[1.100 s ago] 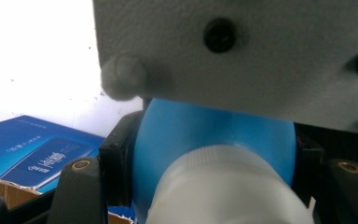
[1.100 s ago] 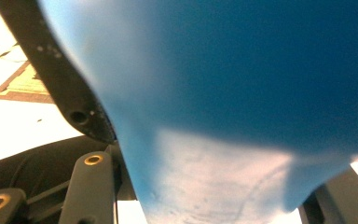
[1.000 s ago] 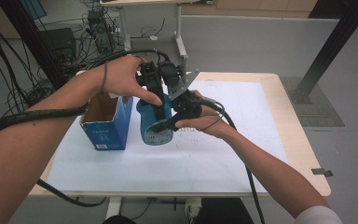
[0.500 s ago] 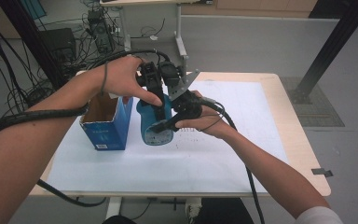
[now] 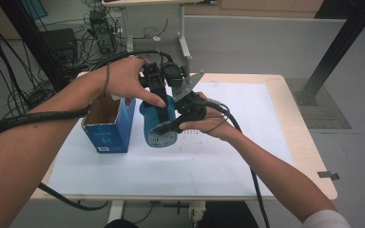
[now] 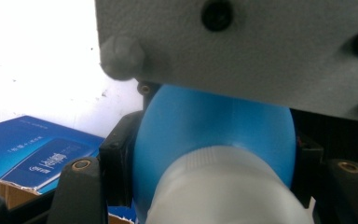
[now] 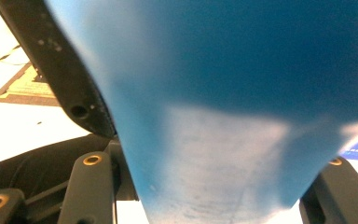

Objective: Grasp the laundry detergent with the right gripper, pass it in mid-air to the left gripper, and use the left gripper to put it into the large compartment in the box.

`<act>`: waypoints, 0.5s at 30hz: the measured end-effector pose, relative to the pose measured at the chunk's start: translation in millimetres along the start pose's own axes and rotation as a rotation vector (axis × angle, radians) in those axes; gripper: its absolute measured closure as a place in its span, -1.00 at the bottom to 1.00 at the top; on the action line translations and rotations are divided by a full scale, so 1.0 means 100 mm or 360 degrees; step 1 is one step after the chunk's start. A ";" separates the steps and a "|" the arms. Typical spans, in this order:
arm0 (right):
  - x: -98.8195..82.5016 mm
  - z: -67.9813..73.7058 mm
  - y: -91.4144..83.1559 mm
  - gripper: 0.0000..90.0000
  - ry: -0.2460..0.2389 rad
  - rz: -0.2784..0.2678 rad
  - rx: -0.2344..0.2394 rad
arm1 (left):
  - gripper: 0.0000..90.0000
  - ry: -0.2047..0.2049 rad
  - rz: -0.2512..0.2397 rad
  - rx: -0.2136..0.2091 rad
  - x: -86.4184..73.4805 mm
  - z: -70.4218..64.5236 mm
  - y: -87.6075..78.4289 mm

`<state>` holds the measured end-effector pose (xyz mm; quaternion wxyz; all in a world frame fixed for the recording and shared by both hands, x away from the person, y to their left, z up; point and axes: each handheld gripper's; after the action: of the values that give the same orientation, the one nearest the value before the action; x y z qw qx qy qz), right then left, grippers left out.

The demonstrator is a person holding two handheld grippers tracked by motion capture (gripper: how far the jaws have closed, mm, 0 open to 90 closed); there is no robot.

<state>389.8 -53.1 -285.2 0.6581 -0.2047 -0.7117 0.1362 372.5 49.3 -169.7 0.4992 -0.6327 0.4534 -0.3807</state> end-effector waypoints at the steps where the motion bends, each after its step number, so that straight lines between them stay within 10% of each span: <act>1: 0.00 -0.01 0.00 -0.05 -0.0013 0.0001 -0.0007 | -0.19 -0.0001 -0.0004 0.0001 0.00 0.00 0.00; 15: -0.02 -0.03 0.00 -0.07 0.0015 -0.0025 -0.0006 | -0.19 -0.0018 -0.0004 0.0012 0.01 0.02 -0.01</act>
<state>392.6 -54.0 -287.2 0.6621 -0.2009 -0.7105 0.1286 374.3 49.0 -169.1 0.5037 -0.6335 0.4482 -0.3796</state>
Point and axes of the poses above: each handheld gripper's, and its own axes: y roughly forward along the jaws, x roughly out of its top, z roughly to its left, and after that the axes turned 14 degrees about -x, right-handed
